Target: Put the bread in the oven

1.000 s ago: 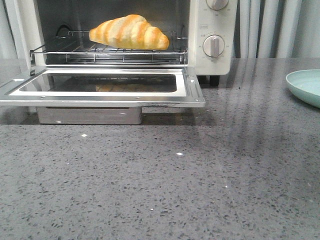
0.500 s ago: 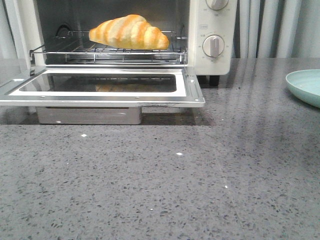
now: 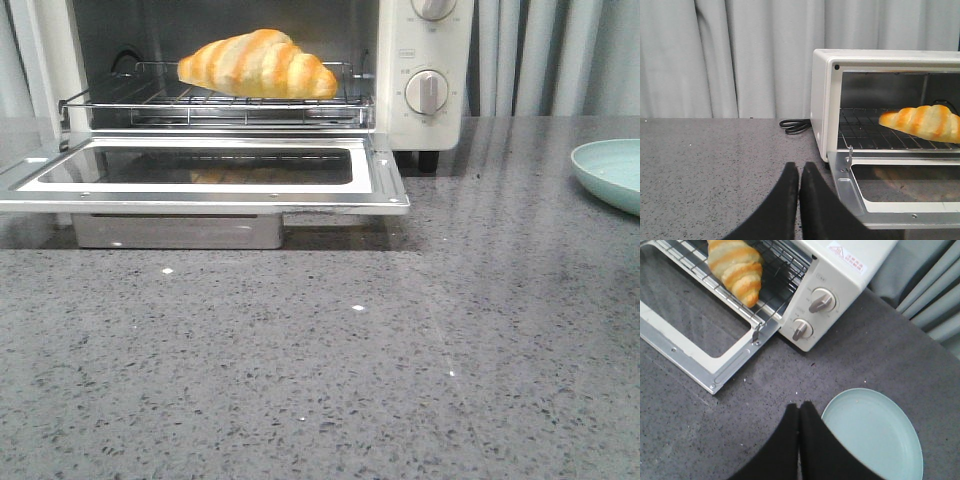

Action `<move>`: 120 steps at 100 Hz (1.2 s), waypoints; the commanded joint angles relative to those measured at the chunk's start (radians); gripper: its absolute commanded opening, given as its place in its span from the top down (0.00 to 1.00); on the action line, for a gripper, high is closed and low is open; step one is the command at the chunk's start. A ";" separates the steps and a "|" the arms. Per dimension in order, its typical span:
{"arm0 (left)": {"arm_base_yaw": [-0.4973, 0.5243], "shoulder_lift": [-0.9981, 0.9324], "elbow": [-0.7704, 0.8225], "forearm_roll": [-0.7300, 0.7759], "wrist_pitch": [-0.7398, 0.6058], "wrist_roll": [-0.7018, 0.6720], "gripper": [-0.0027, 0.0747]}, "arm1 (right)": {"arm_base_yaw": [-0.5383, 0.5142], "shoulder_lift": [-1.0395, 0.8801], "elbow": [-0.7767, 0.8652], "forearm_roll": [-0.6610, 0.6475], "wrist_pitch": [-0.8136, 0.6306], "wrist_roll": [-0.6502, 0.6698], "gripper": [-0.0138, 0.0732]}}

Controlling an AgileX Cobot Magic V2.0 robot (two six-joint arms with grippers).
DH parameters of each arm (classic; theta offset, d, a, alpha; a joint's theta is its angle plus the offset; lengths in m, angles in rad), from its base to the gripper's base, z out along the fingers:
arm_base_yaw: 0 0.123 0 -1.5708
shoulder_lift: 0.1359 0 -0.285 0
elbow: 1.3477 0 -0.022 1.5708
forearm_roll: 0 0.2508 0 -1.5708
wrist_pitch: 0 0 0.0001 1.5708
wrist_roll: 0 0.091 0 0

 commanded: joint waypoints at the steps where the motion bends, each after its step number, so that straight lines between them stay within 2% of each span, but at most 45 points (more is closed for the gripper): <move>1: 0.001 0.017 -0.024 -0.007 -0.080 -0.006 0.99 | 0.000 -0.045 0.025 -0.056 -0.030 0.019 0.92; 24: 0.001 0.017 -0.024 -0.007 -0.080 -0.006 0.99 | 0.000 -0.070 0.070 -0.048 0.031 0.019 0.92; 53: 0.001 0.017 -0.024 -0.007 -0.080 -0.006 0.99 | 0.000 -0.070 0.070 -0.039 0.028 0.022 0.92; 70: 0.001 0.017 -0.024 -0.007 -0.080 -0.006 0.99 | 0.000 -0.068 0.070 -0.030 -0.028 0.053 0.92; 82: 0.001 0.017 -0.024 -0.007 -0.080 -0.006 0.99 | -0.008 -0.068 0.070 0.037 -0.071 0.053 0.92; 98: 0.001 0.017 -0.024 -0.007 -0.080 -0.006 0.99 | -0.060 -0.073 0.107 0.102 -0.169 0.046 0.92; 120: 0.001 0.017 -0.024 -0.007 -0.080 -0.006 0.99 | -0.163 -0.123 0.244 0.212 -0.349 -0.001 0.92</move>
